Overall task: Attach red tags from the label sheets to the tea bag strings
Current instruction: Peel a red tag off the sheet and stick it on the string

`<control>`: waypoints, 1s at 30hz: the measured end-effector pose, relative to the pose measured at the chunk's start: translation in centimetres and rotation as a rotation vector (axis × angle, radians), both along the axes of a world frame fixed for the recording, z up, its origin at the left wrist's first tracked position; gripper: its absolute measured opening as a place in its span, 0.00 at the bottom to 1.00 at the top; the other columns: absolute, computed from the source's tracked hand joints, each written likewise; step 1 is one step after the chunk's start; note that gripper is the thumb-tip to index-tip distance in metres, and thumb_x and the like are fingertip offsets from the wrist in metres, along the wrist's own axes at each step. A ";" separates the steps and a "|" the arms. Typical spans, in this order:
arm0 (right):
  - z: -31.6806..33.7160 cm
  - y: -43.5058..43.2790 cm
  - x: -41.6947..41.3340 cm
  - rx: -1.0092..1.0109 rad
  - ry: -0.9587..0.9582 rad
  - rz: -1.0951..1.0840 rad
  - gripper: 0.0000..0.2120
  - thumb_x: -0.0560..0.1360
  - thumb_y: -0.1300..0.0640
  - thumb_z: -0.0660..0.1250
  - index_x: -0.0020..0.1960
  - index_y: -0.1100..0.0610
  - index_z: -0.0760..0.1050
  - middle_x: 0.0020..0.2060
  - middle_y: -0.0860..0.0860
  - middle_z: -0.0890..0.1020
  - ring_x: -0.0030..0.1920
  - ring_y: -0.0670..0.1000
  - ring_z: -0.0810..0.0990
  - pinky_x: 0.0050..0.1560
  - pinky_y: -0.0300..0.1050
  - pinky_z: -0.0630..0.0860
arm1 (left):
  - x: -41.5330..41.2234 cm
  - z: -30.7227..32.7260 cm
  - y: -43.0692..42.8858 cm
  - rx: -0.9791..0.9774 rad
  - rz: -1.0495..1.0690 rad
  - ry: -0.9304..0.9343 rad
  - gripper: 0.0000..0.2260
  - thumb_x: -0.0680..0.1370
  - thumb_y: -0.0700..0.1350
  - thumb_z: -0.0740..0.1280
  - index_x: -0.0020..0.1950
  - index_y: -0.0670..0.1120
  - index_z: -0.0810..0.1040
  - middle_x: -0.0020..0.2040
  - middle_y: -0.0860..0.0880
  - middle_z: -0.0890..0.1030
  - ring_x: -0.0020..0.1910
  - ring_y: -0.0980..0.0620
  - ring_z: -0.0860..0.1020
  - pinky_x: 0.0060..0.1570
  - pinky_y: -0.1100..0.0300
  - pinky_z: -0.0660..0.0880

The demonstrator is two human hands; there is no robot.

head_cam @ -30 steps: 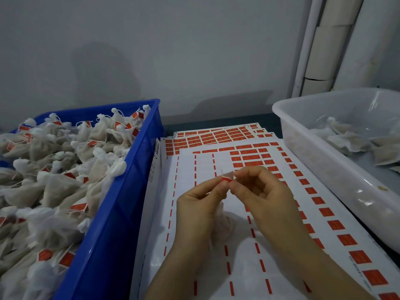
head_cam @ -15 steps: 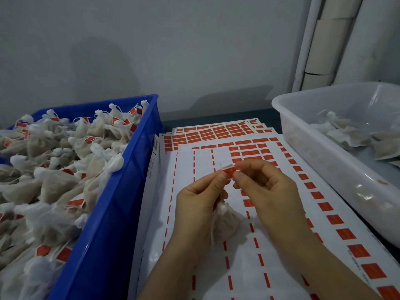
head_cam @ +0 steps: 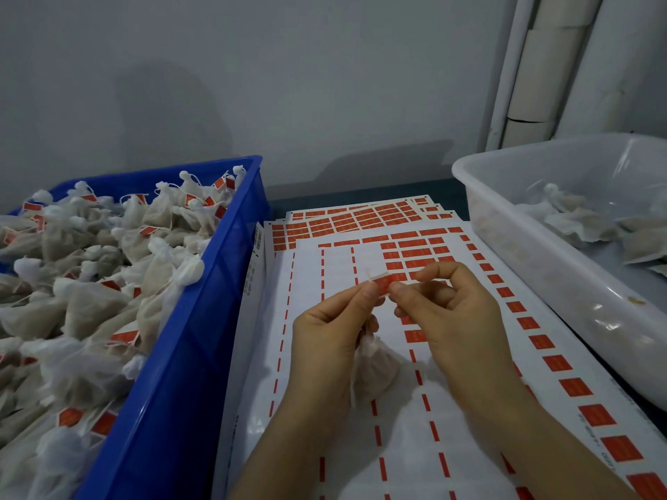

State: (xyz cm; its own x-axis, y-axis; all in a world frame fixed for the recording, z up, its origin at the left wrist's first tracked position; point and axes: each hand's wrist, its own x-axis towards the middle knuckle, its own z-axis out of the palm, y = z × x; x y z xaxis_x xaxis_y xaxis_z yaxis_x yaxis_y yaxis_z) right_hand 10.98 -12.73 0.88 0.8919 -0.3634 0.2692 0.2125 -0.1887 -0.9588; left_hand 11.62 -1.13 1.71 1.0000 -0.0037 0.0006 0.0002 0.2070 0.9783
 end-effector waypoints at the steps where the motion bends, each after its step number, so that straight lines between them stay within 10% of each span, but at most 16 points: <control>1: 0.0 0.0 0.0 -0.002 0.002 -0.005 0.15 0.61 0.42 0.68 0.43 0.46 0.70 0.33 0.30 0.79 0.37 0.35 0.80 0.28 0.25 0.71 | 0.0 0.0 0.0 0.002 0.002 0.001 0.08 0.64 0.55 0.68 0.39 0.57 0.84 0.40 0.58 0.85 0.38 0.62 0.81 0.32 0.73 0.74; 17: -0.4 -0.1 0.2 0.032 -0.005 -0.015 0.12 0.66 0.51 0.73 0.41 0.49 0.70 0.30 0.33 0.79 0.36 0.35 0.80 0.28 0.23 0.70 | 0.1 -0.2 -0.2 0.013 0.015 0.001 0.09 0.64 0.54 0.67 0.42 0.55 0.83 0.39 0.59 0.84 0.39 0.61 0.81 0.32 0.73 0.74; 23: 0.0 0.0 0.0 -0.012 0.010 -0.012 0.13 0.61 0.40 0.66 0.43 0.43 0.71 0.39 0.33 0.76 0.40 0.40 0.80 0.31 0.22 0.70 | 0.2 -0.3 0.0 0.013 0.016 -0.023 0.06 0.64 0.53 0.68 0.37 0.56 0.84 0.38 0.58 0.84 0.38 0.60 0.81 0.32 0.72 0.74; 30: 0.1 0.0 -0.2 -0.077 0.003 0.105 0.06 0.63 0.41 0.63 0.40 0.38 0.73 0.33 0.23 0.75 0.42 0.27 0.75 0.33 0.18 0.67 | 0.4 -0.4 0.3 0.039 0.008 -0.055 0.12 0.62 0.52 0.70 0.43 0.54 0.83 0.42 0.58 0.85 0.43 0.60 0.82 0.36 0.70 0.77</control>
State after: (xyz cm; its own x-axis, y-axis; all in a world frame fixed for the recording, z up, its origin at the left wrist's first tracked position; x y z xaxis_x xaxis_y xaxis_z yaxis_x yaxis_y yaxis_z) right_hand 10.76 -12.72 1.00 0.9247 -0.2466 0.2899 0.2318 -0.2391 -0.9429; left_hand 11.98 -0.85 1.30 0.9984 0.0037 0.0559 -0.0557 0.1687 0.9841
